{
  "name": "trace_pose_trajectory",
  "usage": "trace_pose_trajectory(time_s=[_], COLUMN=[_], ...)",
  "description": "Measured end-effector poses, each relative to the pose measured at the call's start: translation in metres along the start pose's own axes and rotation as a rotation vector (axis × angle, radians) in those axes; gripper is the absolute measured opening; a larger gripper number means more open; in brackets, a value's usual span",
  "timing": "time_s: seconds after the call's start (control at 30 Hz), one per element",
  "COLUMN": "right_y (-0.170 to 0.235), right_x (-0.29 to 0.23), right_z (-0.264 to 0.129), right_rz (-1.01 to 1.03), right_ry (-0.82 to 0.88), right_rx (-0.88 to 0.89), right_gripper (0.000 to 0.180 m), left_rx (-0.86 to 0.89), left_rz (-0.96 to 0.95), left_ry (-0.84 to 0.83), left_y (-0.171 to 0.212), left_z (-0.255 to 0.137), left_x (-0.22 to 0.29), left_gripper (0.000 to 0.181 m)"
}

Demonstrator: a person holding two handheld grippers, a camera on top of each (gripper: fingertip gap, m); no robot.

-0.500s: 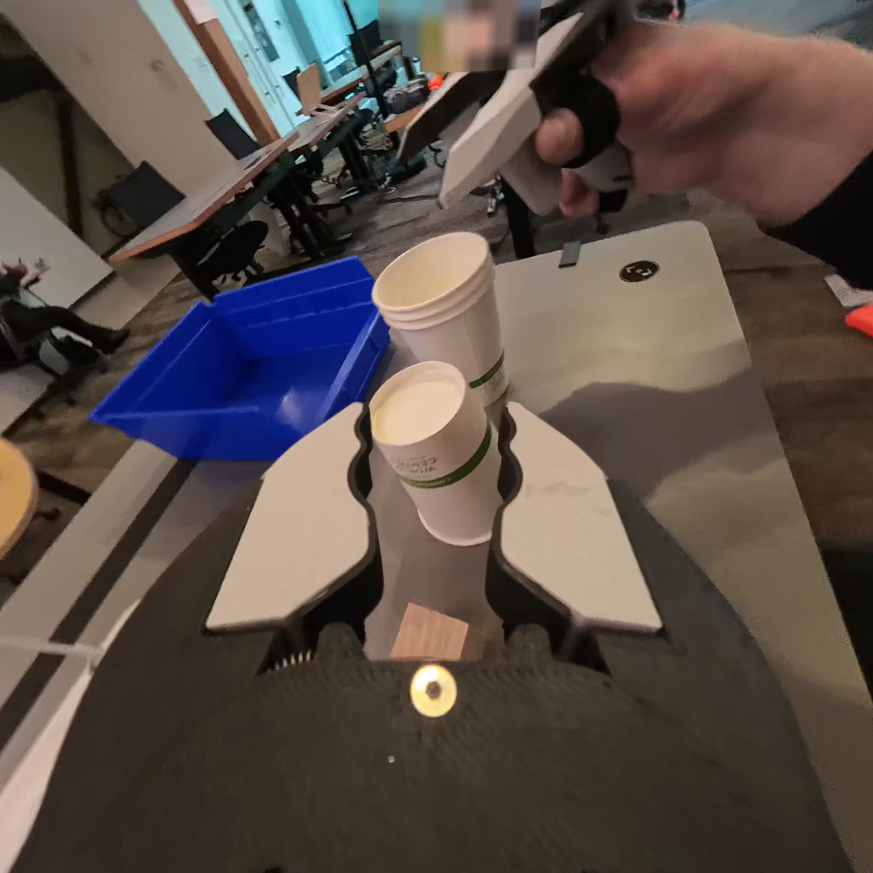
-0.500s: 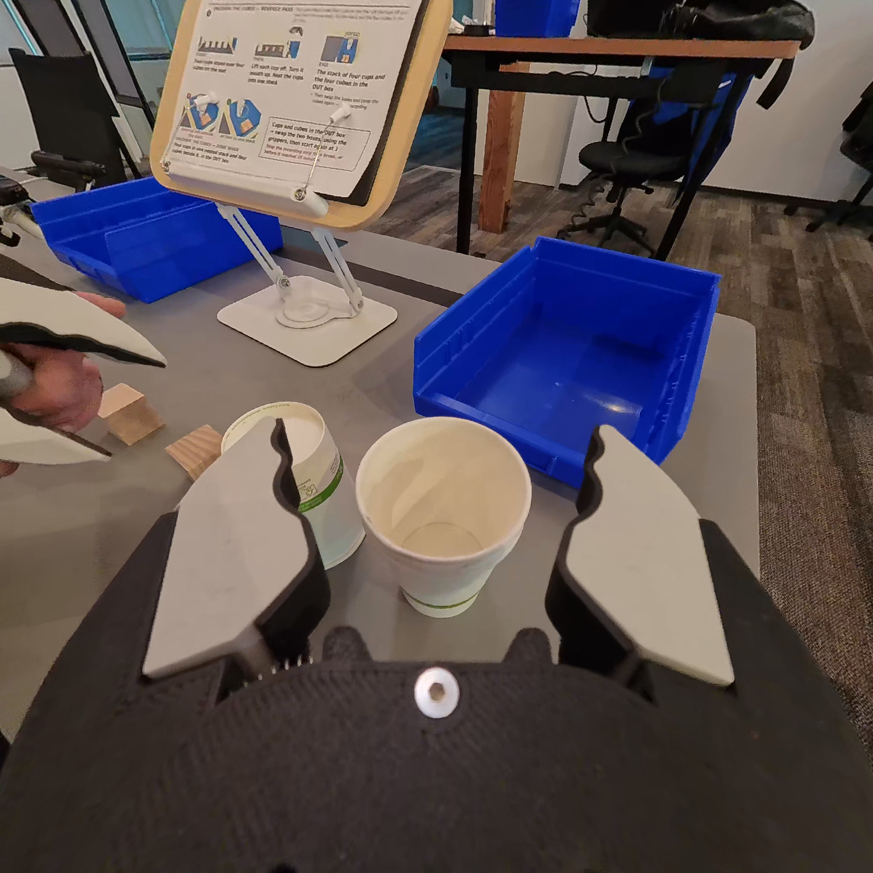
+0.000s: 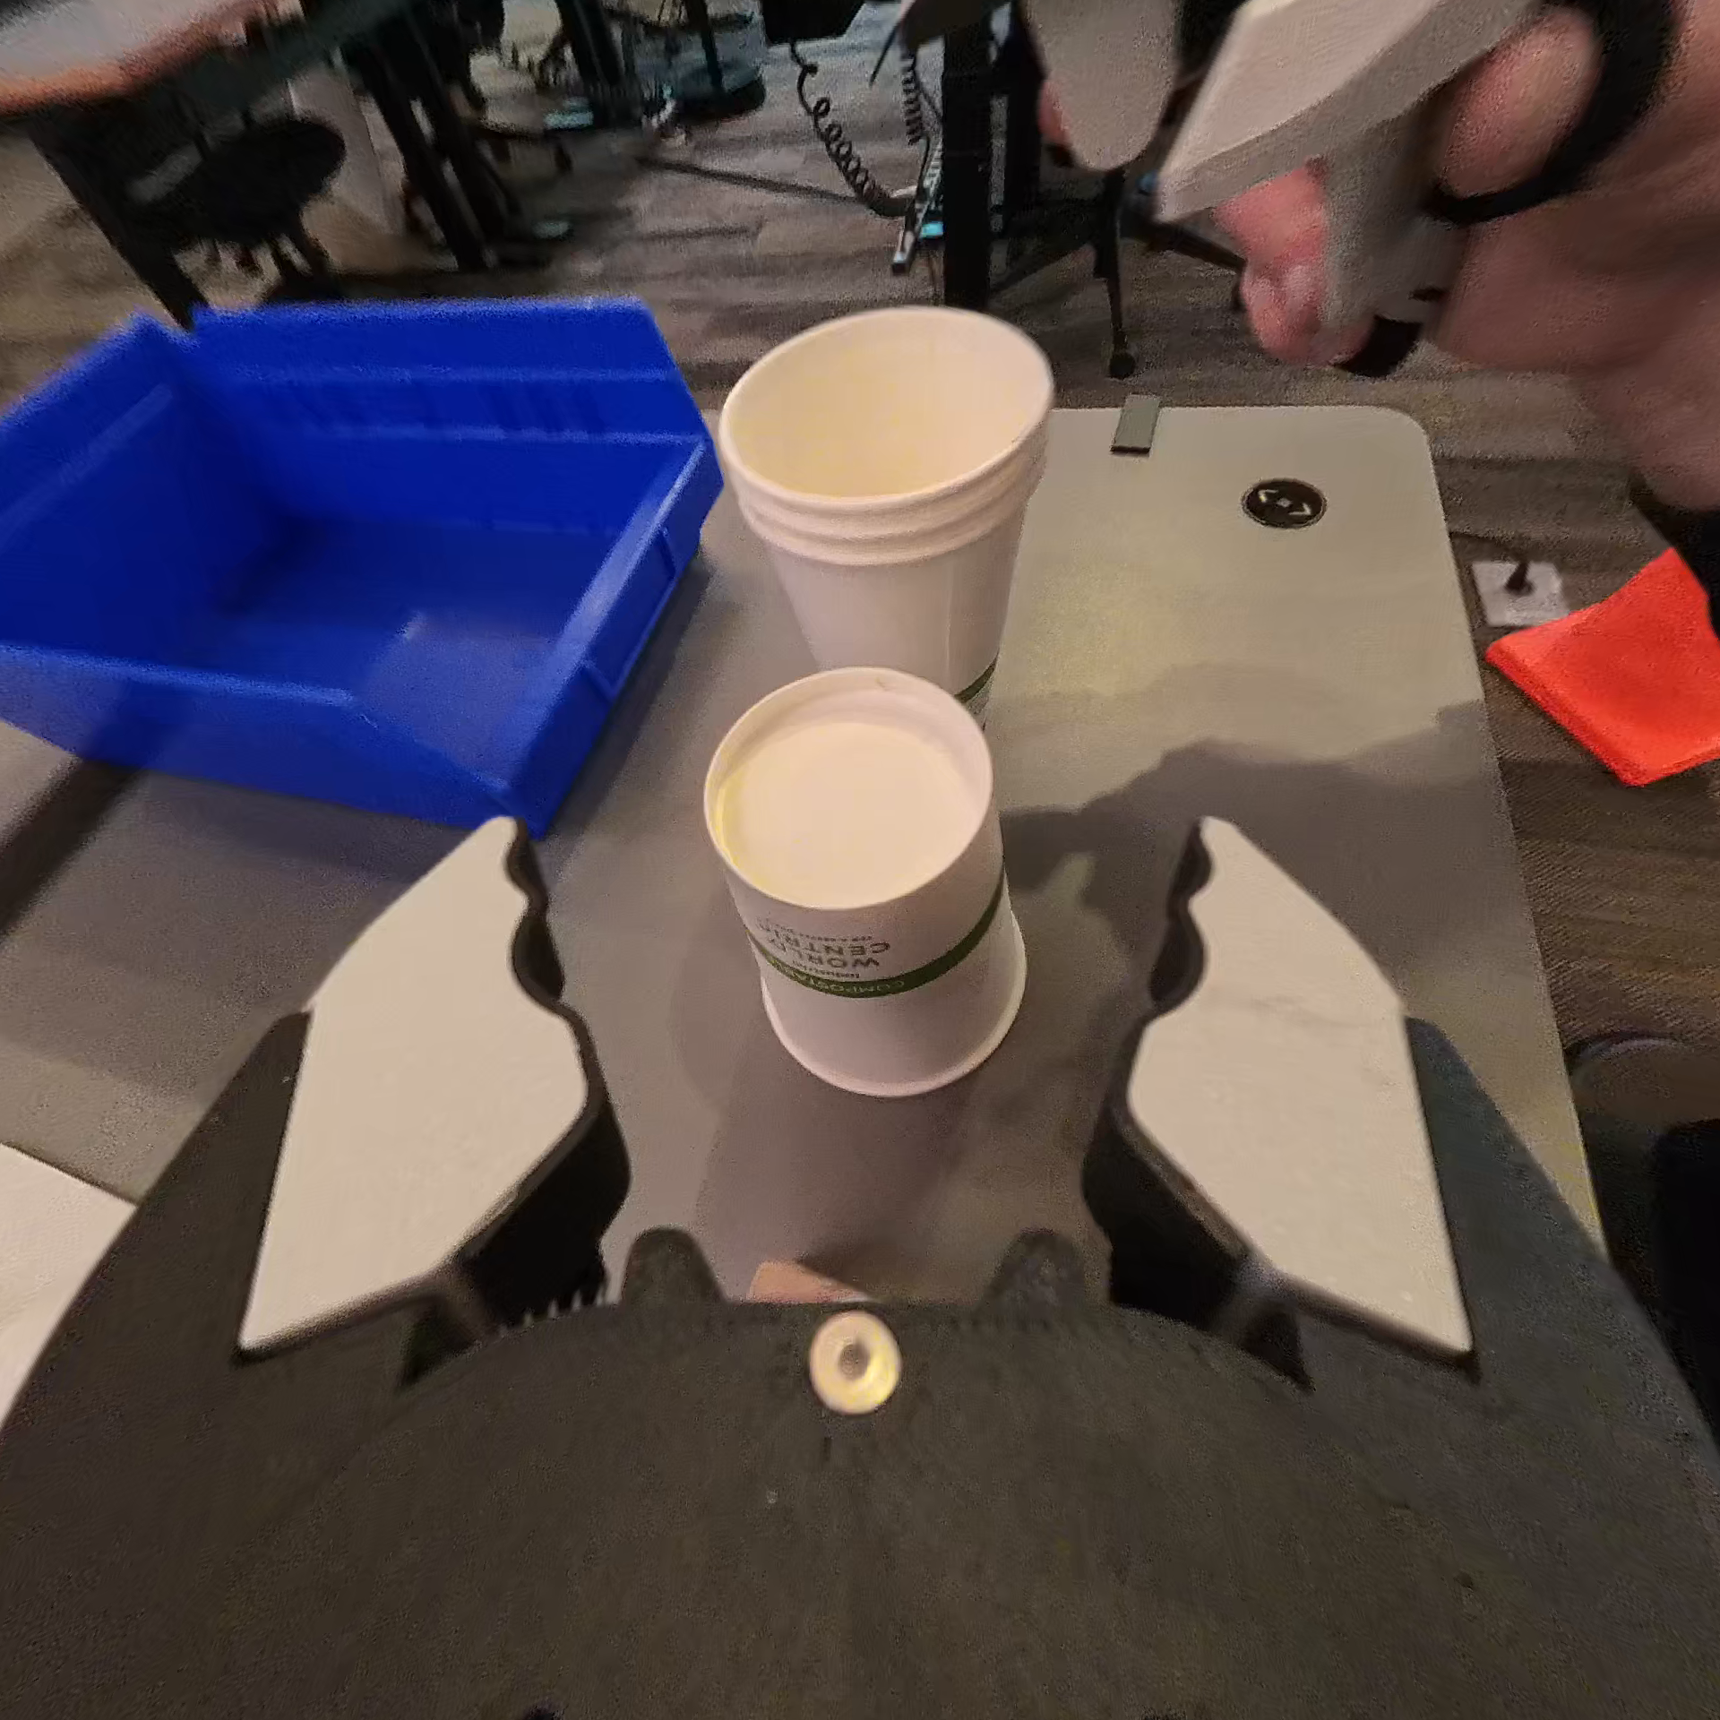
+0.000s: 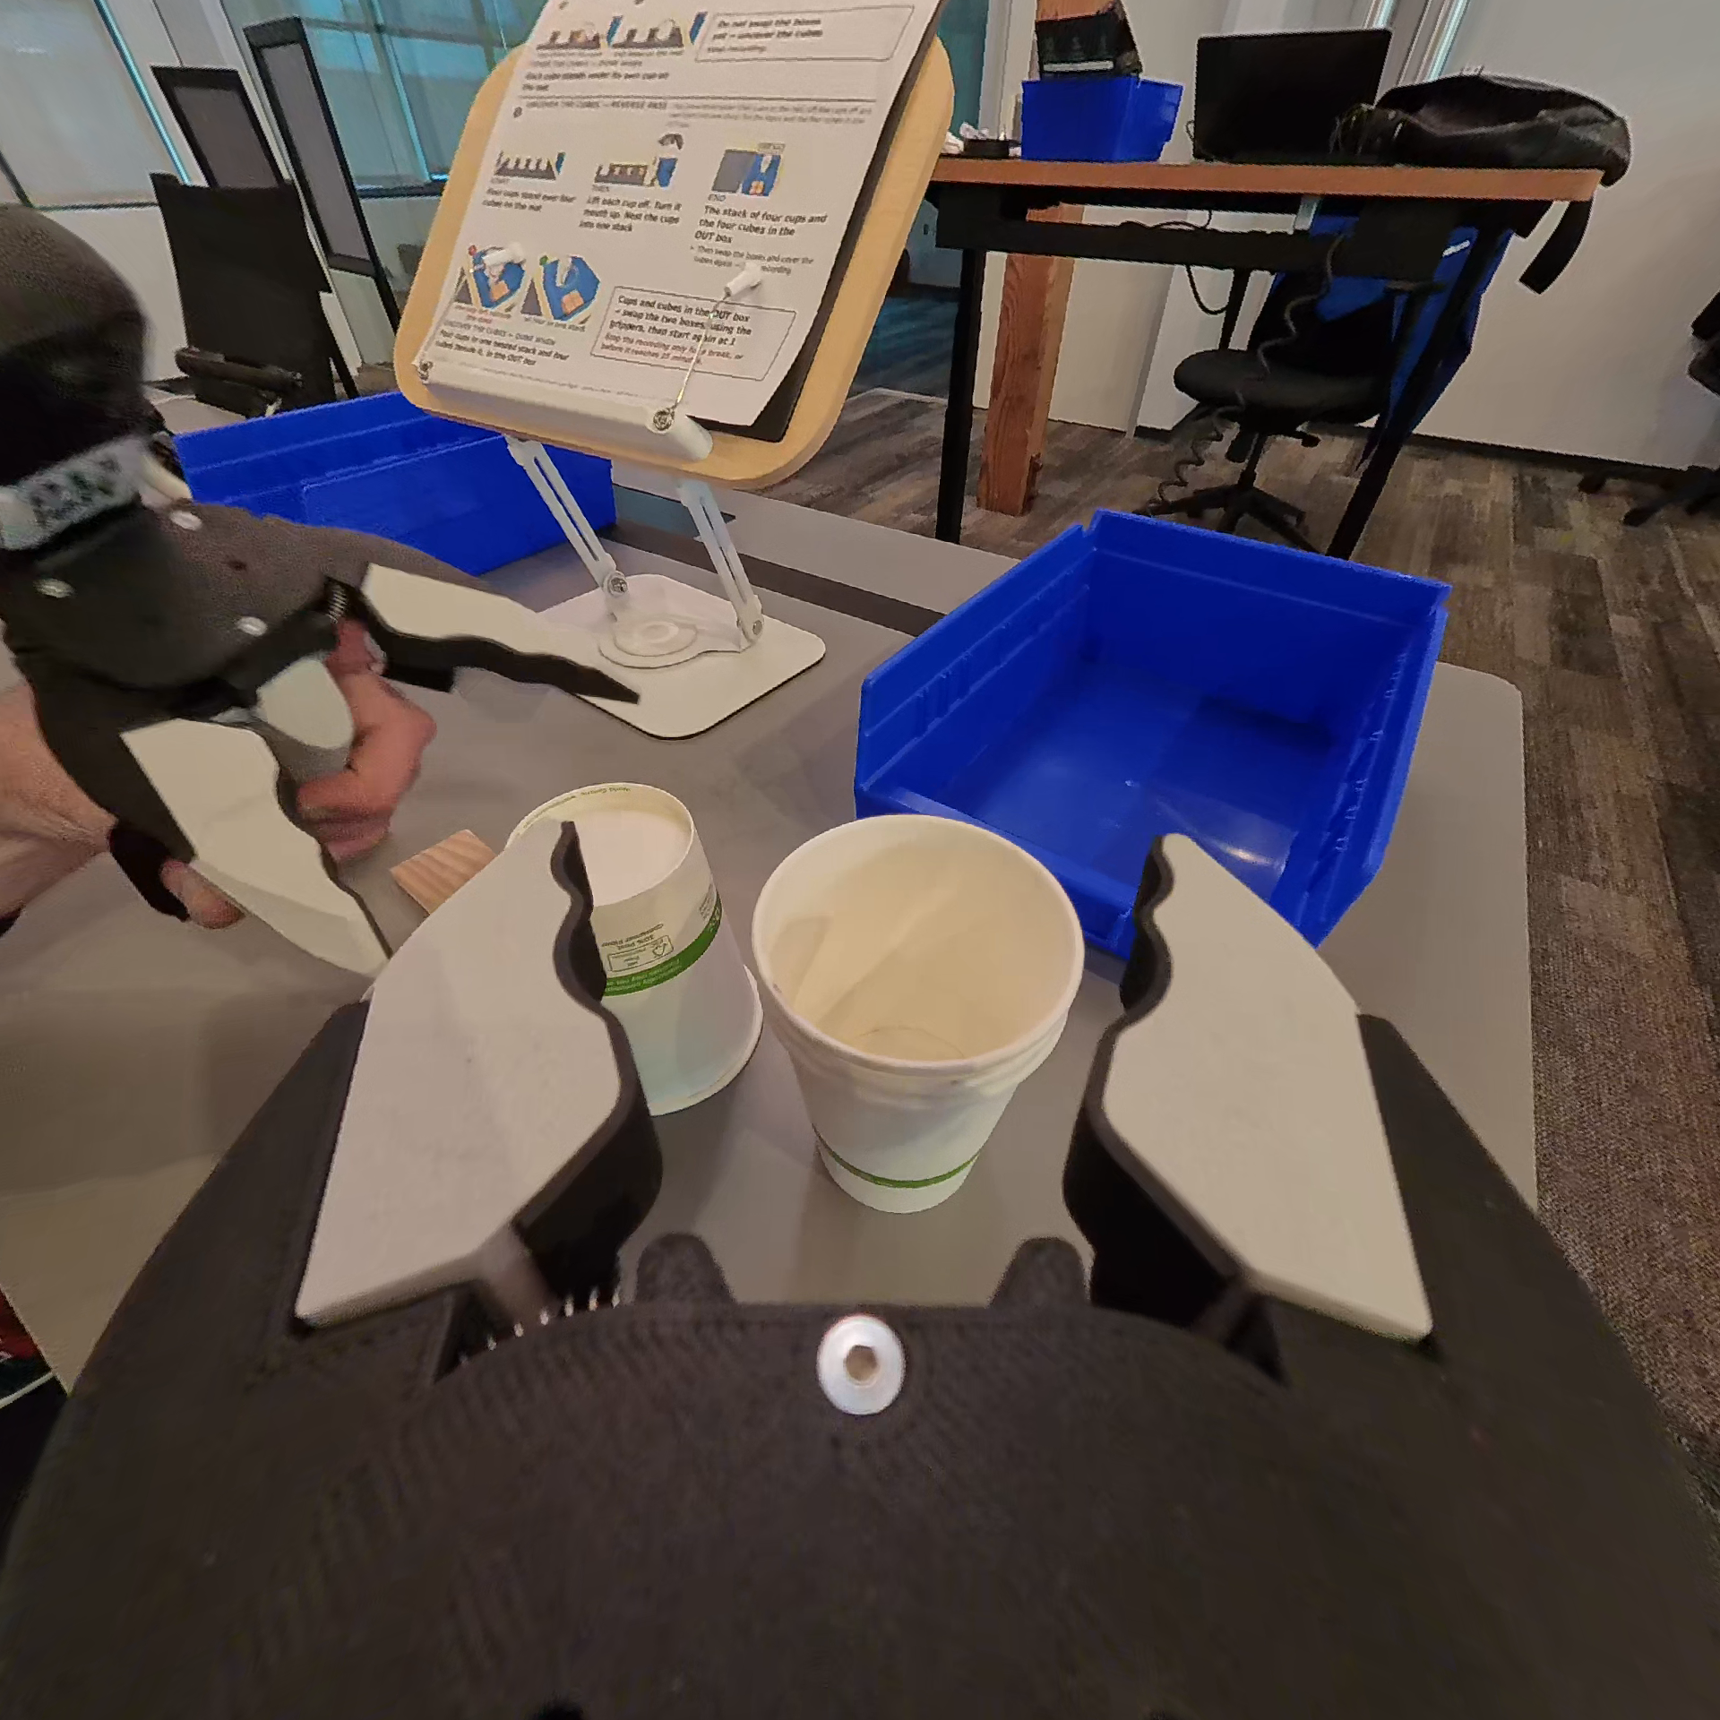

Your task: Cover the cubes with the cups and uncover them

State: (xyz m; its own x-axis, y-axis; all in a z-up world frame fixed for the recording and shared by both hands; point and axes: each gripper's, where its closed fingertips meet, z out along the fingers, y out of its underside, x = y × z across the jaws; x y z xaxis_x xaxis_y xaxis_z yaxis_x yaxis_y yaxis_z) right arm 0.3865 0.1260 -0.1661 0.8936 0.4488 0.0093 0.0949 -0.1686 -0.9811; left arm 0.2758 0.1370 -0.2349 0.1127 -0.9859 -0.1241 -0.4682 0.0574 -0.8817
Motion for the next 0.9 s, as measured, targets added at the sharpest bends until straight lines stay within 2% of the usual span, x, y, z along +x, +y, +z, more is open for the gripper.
trace_pose_trajectory(time_s=[0.07, 0.2, 0.27, 0.37, 0.67, 0.77, 0.9], right_y=[0.000, 0.000, 0.000, 0.000, -0.004, -0.012, -0.030], right_x=[-0.002, -0.004, -0.004, -0.003, -0.001, -0.008, -0.029], right_z=[-0.001, -0.003, -0.004, -0.005, -0.013, -0.018, -0.025], right_rz=[-0.001, -0.004, -0.004, -0.001, -0.017, -0.068, -0.176], right_ry=[-0.003, -0.010, -0.008, -0.005, -0.004, -0.015, -0.044], right_rx=[0.008, 0.018, 0.022, 0.025, 0.063, 0.105, 0.197], right_gripper=[0.110, 0.109, 0.108, 0.107, 0.106, 0.106, 0.098], left_rx=[-0.022, -0.032, -0.034, -0.023, 0.016, 0.141, 0.429], left_rz=[-0.054, -0.117, -0.122, -0.117, -0.108, -0.187, -0.385], left_ry=[0.008, 0.027, 0.042, 0.062, 0.030, 0.059, 0.187], left_y=[0.009, 0.017, 0.017, 0.012, -0.003, -0.025, -0.064], left_z=[0.011, 0.028, 0.034, 0.036, 0.024, 0.002, -0.041], left_x=[-0.001, 0.002, 0.005, 0.007, -0.004, -0.011, -0.018], left_gripper=[0.128, 0.118, 0.106, 0.076, 0.073, 0.074, 0.073])
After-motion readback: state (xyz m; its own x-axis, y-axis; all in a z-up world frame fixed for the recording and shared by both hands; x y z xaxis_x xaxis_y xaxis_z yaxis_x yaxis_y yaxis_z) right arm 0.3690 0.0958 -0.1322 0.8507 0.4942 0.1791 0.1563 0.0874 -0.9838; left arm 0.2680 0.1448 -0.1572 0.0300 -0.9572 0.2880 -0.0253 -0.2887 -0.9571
